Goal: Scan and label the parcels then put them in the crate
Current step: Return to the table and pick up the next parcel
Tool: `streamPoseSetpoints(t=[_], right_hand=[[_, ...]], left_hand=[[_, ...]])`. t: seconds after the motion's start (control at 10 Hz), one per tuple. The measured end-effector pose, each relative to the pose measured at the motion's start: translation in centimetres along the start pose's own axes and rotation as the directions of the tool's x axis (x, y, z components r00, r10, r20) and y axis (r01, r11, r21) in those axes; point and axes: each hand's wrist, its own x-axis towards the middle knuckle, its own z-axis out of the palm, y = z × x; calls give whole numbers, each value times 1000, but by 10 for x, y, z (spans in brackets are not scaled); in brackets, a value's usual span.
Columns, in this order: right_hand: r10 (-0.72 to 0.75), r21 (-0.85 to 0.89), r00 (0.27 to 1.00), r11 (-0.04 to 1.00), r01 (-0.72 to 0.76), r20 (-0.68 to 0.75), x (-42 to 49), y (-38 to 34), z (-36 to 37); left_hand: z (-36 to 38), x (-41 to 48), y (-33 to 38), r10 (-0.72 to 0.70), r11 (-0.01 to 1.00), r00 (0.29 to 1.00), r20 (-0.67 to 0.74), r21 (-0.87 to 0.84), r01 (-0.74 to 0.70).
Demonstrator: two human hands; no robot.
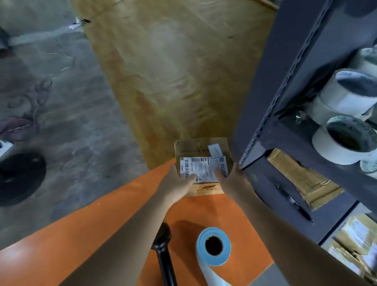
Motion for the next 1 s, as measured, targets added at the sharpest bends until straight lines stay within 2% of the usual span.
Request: streamPoseSetpoints(t=[0.1,0.3,0.6,0.7,0.8,0.9,1.0], right_hand=[[-19,43,1000,999,19,-7,-1,-7,1],[-91,130,995,987,95,-41,-22,-48,-3],[-161,224,987,961,160,-14,-116,-143,30],[-174,314,982,938,144,70,-124,-148,55],[-203,279,967,948,154,154,-148,-149,79],[-273,176,925,957,232,264,-217,-161,99],[-195,141,917,978,154,349,-257,-158,112]], left_hand=[[-4,4,-2,43,997,999,-27,-70,-45],[-48,-23,-1,144,956,969,-203,-223,-189],[-151,-105,-68,108,893,896,-430,-355,-278],[-180,-136,-101,96,885,874,-477,-361,-294],[-199,-158,-141,64,895,862,-503,-354,-273],[-203,-172,-182,50,905,882,-468,-352,-238],[-198,-176,-214,-7,917,906,-423,-364,-163]])
